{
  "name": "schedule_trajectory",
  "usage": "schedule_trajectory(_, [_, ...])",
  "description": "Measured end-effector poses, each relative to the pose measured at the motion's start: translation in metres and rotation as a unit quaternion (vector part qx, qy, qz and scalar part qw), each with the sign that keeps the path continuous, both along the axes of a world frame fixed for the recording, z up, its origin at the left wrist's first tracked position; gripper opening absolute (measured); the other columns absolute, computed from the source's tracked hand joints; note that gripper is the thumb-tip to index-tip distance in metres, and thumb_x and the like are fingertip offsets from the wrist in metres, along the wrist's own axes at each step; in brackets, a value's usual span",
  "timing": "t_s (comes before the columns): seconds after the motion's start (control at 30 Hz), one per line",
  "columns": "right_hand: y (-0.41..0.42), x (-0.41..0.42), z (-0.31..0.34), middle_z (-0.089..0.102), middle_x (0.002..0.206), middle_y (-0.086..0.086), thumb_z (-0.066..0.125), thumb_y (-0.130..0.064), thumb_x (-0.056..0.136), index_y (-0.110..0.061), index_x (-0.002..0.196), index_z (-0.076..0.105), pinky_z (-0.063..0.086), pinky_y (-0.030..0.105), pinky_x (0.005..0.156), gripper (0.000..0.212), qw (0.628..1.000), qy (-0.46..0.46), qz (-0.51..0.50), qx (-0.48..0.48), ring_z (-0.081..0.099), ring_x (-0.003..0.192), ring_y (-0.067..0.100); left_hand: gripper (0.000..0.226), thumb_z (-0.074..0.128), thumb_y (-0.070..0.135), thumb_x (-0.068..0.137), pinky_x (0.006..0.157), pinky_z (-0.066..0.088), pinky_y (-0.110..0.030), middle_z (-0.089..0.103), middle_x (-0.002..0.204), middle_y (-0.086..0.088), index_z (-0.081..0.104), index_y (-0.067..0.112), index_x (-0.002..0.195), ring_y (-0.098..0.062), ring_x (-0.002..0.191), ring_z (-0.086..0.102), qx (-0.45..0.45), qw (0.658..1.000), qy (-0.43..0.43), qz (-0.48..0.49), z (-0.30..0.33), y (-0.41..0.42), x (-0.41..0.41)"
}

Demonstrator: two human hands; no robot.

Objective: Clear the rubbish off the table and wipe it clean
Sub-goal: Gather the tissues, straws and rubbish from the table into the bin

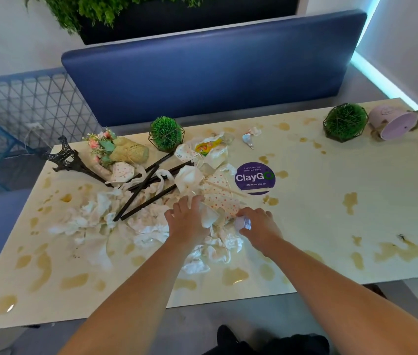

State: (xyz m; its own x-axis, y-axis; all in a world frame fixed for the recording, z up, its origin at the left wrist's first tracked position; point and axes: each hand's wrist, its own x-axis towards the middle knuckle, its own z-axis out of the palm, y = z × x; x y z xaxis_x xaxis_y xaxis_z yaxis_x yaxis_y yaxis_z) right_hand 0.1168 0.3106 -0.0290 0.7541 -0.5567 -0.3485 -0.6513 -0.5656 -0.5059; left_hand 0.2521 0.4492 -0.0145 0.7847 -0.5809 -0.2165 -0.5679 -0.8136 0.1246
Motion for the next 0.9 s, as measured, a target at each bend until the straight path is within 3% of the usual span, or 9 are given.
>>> schedule_trajectory(0.1, [0.002, 0.004, 0.0, 0.048, 0.118, 0.003, 0.065, -0.026, 0.084, -0.025, 0.12, 0.047, 0.047, 0.035, 0.084, 0.04, 1.0, -0.009, -0.022, 0.0, 0.039, 0.111, 0.022, 0.08, 0.073, 0.035, 0.07, 0.104, 0.021, -0.04, 0.028, 0.138, -0.004, 0.027, 0.029, 0.135, -0.024, 0.129, 0.027, -0.009, 1.0, -0.007, -0.001, -0.001, -0.002, 0.003])
schedule_trajectory(0.23, [0.005, 0.011, 0.008, 0.046, 0.103, -0.001, 0.062, -0.031, 0.08, -0.018, 0.1, 0.039, 0.043, 0.032, 0.064, 0.033, 0.989, -0.064, -0.13, 0.045, 0.042, 0.101, 0.022, 0.078, 0.07, 0.042, 0.067, 0.105, 0.02, -0.039, 0.028, 0.132, -0.003, 0.027, 0.025, 0.129, -0.024, 0.128, 0.027, -0.058, 0.998, 0.014, 0.022, 0.0, -0.005, 0.003])
schedule_trajectory(0.33, [0.002, 0.017, 0.017, 0.05, 0.083, -0.001, 0.056, -0.032, 0.081, -0.016, 0.092, 0.038, 0.039, 0.03, 0.048, 0.026, 0.972, -0.082, -0.198, 0.093, 0.049, 0.074, 0.023, 0.086, 0.068, 0.047, 0.065, 0.107, 0.02, -0.038, 0.027, 0.134, -0.003, 0.023, 0.027, 0.134, -0.023, 0.13, 0.024, -0.101, 0.991, 0.059, 0.072, 0.006, -0.009, 0.005])
schedule_trajectory(0.43, [-0.003, 0.025, 0.02, 0.053, 0.074, -0.001, 0.052, -0.039, 0.085, -0.015, 0.091, 0.046, 0.041, 0.028, 0.05, 0.025, 0.97, -0.032, -0.216, 0.103, 0.048, 0.054, 0.019, 0.089, 0.071, 0.044, 0.062, 0.106, 0.028, -0.037, 0.028, 0.13, -0.004, 0.024, 0.027, 0.136, -0.023, 0.126, 0.028, -0.167, 0.977, 0.103, 0.086, 0.013, -0.008, 0.005])
schedule_trajectory(0.6, [0.0, 0.033, 0.017, 0.061, 0.085, -0.014, 0.064, -0.05, 0.081, -0.032, 0.104, 0.054, 0.044, 0.022, 0.048, 0.031, 0.975, -0.024, -0.193, 0.103, 0.064, 0.059, 0.015, 0.094, 0.074, 0.041, 0.059, 0.081, 0.053, -0.044, 0.026, 0.124, 0.002, 0.021, 0.037, 0.136, -0.024, 0.115, 0.045, -0.203, 0.968, 0.124, 0.084, 0.02, -0.001, 0.011])
schedule_trajectory(0.7, [0.004, 0.035, 0.012, 0.066, 0.097, -0.015, 0.064, -0.044, 0.084, -0.043, 0.111, 0.061, 0.042, 0.021, 0.044, 0.027, 0.982, -0.031, -0.162, 0.097, 0.063, 0.055, 0.016, 0.098, 0.079, 0.047, 0.06, 0.073, 0.055, -0.04, 0.028, 0.126, 0.002, 0.02, 0.04, 0.138, -0.023, 0.104, 0.054, -0.206, 0.97, 0.105, 0.073, 0.022, 0.001, 0.011])
schedule_trajectory(0.8, [0.003, 0.036, 0.006, 0.065, 0.112, -0.013, 0.062, -0.044, 0.086, -0.042, 0.104, 0.068, 0.047, 0.025, 0.049, 0.019, 0.986, -0.022, -0.147, 0.073, 0.063, 0.062, 0.016, 0.101, 0.082, 0.051, 0.06, 0.07, 0.054, -0.039, 0.028, 0.129, 0.003, 0.021, 0.039, 0.139, -0.023, 0.102, 0.056, -0.231, 0.965, 0.099, 0.073, 0.023, -0.001, 0.01])
schedule_trajectory(0.9, [0.002, 0.032, 0.005, 0.062, 0.108, -0.013, 0.058, -0.041, 0.087, -0.04, 0.095, 0.07, 0.046, 0.025, 0.049, 0.013, 0.988, -0.024, -0.141, 0.056, 0.063, 0.066, 0.017, 0.106, 0.085, 0.055, 0.058, 0.075, 0.051, -0.036, 0.028, 0.132, 0.001, 0.023, 0.034, 0.141, -0.016, 0.106, 0.049, -0.271, 0.953, 0.113, 0.077, 0.026, -0.004, 0.008])
